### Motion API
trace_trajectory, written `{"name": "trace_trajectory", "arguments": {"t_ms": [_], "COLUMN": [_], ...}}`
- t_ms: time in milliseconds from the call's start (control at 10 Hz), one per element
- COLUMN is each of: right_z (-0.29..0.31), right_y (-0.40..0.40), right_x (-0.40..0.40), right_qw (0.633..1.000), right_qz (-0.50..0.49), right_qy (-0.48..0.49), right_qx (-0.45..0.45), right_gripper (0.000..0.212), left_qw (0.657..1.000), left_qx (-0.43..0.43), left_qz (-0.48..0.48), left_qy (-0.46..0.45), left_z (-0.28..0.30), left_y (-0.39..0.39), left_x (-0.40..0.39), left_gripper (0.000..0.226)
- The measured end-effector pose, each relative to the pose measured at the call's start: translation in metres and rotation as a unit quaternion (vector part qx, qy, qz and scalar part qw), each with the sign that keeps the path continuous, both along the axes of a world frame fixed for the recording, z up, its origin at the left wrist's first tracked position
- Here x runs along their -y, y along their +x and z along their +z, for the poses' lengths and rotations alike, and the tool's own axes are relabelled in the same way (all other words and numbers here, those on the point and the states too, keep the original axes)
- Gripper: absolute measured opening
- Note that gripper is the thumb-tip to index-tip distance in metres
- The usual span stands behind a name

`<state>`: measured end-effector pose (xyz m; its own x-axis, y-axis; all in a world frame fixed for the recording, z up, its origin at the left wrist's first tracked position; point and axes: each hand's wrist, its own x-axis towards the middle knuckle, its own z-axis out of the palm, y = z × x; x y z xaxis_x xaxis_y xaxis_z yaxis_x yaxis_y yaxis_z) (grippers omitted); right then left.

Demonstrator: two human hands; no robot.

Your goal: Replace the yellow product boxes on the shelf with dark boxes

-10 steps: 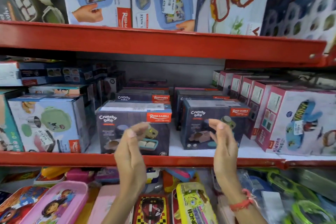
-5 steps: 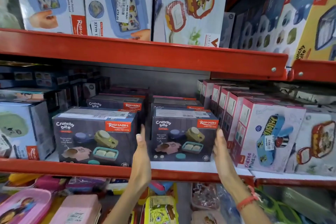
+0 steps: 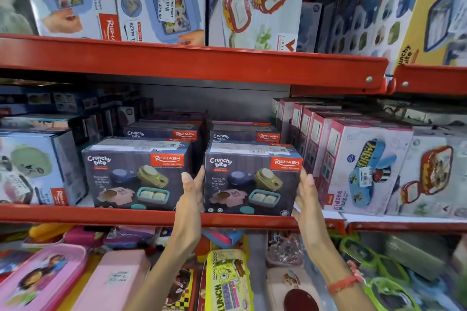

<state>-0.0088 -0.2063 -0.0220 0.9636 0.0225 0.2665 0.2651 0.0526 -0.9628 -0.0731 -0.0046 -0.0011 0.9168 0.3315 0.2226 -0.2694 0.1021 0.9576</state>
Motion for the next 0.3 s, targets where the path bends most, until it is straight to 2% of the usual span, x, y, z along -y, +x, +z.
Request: {"name": "trace_trajectory", "arguments": {"t_ms": [100, 200, 300], "right_z": [-0.001, 0.002, 0.008], "right_y": [-0.010, -0.021, -0.030], "right_x": [-0.003, -0.006, -0.012], "right_qw": [1.000, 0.999, 0.997], "right_qz": [-0.010, -0.003, -0.052], "right_qy": [-0.021, -0.037, -0.034], "right_qx": [0.005, 0.010, 0.041], "right_gripper": [0.101, 0.095, 0.073], "left_qw": [0.997, 0.994, 0.989], "left_qx": [-0.001, -0.019, 0.006], "left_qz": [-0.013, -0.021, 0.036], "left_qy": [0.074, 0.108, 0.141], "left_z": [-0.010, -0.015, -0.017], "left_y": [-0.001, -0.004, -0.008], "left_x": [-0.002, -0.005, -0.004], "left_gripper": [0.084, 0.086, 0.072]}}
